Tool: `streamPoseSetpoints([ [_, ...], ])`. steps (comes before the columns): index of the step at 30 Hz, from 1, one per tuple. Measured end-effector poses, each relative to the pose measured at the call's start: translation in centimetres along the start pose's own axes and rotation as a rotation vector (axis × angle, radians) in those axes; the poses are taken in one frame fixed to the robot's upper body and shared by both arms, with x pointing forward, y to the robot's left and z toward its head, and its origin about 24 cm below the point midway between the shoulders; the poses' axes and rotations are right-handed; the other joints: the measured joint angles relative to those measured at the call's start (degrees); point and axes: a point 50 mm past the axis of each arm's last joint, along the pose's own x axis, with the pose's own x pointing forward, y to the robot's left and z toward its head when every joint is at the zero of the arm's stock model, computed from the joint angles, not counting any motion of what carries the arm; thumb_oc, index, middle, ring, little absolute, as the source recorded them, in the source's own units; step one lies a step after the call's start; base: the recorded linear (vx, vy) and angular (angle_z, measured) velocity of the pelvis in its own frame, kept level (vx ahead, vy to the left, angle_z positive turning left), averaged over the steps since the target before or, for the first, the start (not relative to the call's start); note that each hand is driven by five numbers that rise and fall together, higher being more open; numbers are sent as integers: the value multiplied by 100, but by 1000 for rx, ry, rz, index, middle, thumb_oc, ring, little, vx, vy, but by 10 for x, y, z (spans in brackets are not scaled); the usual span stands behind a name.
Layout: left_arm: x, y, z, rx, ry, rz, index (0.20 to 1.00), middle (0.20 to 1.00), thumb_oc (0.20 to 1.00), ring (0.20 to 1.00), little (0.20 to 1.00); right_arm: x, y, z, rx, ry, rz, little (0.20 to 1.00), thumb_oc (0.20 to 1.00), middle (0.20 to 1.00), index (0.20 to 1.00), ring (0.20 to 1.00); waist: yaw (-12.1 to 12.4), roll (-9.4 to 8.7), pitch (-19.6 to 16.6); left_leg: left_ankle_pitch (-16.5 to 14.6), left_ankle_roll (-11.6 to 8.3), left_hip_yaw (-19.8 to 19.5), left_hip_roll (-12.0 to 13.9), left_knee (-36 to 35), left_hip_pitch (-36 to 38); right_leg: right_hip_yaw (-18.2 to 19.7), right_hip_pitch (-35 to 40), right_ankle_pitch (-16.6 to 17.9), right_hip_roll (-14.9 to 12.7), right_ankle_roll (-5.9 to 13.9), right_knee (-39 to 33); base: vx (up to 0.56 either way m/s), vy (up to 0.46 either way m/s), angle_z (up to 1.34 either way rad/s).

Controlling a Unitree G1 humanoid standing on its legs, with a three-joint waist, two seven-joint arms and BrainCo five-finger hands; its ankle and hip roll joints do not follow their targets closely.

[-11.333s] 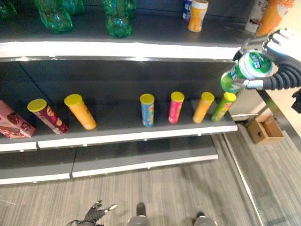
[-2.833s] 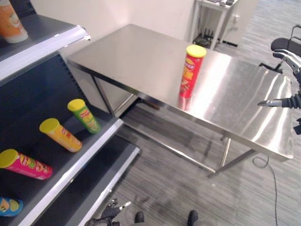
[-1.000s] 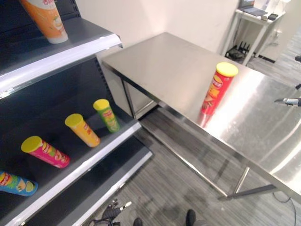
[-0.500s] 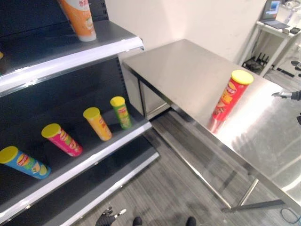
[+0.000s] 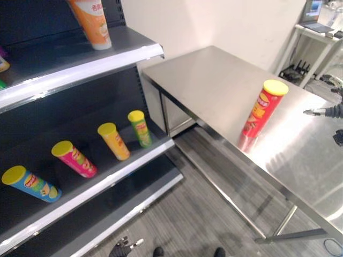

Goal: Put the goods on the table back onto the shelves and tidy them up.

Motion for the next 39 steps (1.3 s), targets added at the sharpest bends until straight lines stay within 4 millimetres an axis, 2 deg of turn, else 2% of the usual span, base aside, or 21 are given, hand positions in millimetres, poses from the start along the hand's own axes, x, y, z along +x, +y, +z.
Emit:
streamPoseSetpoints([
  [4, 0, 0, 0, 0, -1, -1, 1000, 1000, 1000, 1000, 1000, 2, 7, 1, -5, -4, 33, 1000, 1000, 1000, 1000, 1000, 18, -5, 1, -6, -8, 3, 48, -1, 27, 2, 54, -53, 47, -30, -1, 2, -9, 0],
  [12, -3, 2, -7, -2, 21, 4, 1000, 1000, 1000, 1000, 1000, 10, 4, 6, -10, -10, 30, 1000, 1000, 1000, 1000, 1000, 71, 13, 1, 1, -17, -8, 120, 0, 25, -4, 53, -51, 123, -64, 1, 1, -4, 0],
  [17, -3, 2, -9, -4, 27, 3, 1000, 1000, 1000, 1000, 1000, 15, 1, 6, -12, -3, 17, 1000, 1000, 1000, 1000, 1000, 182, 43, 6, 28, -62, -84, 136, 0, 10, -82, 59, -54, 160, -86, 3, 10, -13, 7],
  [18, -4, 2, -11, -5, 36, -9, 1000, 1000, 1000, 1000, 1000, 20, -1, 7, -19, 4, 16, 1000, 1000, 1000, 1000, 1000, 312, 39, 124, 36, -72, -186, 135, 0, -46, -175, 106, -77, 169, -95, 21, 19, -10, 5],
  [19, -2, 1, -7, 30, 24, -10, 1000, 1000, 1000, 1000, 1000, 15, -4, 2, -26, 17, -4, 1000, 1000, 1000, 1000, 1000, 311, 25, 125, 44, -61, -157, 127, -2, -55, -175, 105, -75, 119, -101, 25, 30, -11, 23],
  [21, 0, -5, -2, 125, 4, -24, 1000, 1000, 1000, 1000, 1000, -7, -13, -17, -12, 65, -80, 1000, 1000, 1000, 1000, 1000, 291, 33, 122, 72, -14, 237, 107, -2, -57, -290, 150, -72, -21, -91, 28, 37, -17, 21],
  [24, -2, -4, -8, 130, 13, -12, 1000, 1000, 1000, 1000, 1000, -19, -8, -35, -35, 144, -57, 1000, 1000, 1000, 1000, 1000, 147, 6, 141, 74, -9, 322, -89, -31, -59, -238, 152, -31, -225, 48, 27, 6, -8, -1],
  [26, 0, -5, -1, 130, -5, -13, 1000, 1000, 1000, 1000, 1000, -26, -3, -43, -51, 172, -31, 1000, 1000, 1000, 1000, 1000, 79, -26, 158, 56, 57, 358, -223, -33, -56, -221, 147, -2, -357, 120, 26, 0, 0, 0],
  [31, 2, -6, 4, 129, -20, -16, 1000, 1000, 1000, 1000, 1000, -25, -2, -40, -58, 161, -28, 1000, 1000, 1000, 1000, 1000, 81, -44, 169, 36, 105, 355, -266, -34, -58, -233, 143, -1, -407, 138, 26, 0, 0, 0],
  [39, 2, -5, 3, 128, -13, -11, 1000, 1000, 1000, 1000, 1000, -22, -4, -35, -57, 137, -39, 1000, 1000, 1000, 1000, 1000, 159, -69, 184, 39, 101, 354, -273, -34, -56, -242, 145, -1, -417, 139, 25, 0, 0, 0],
])
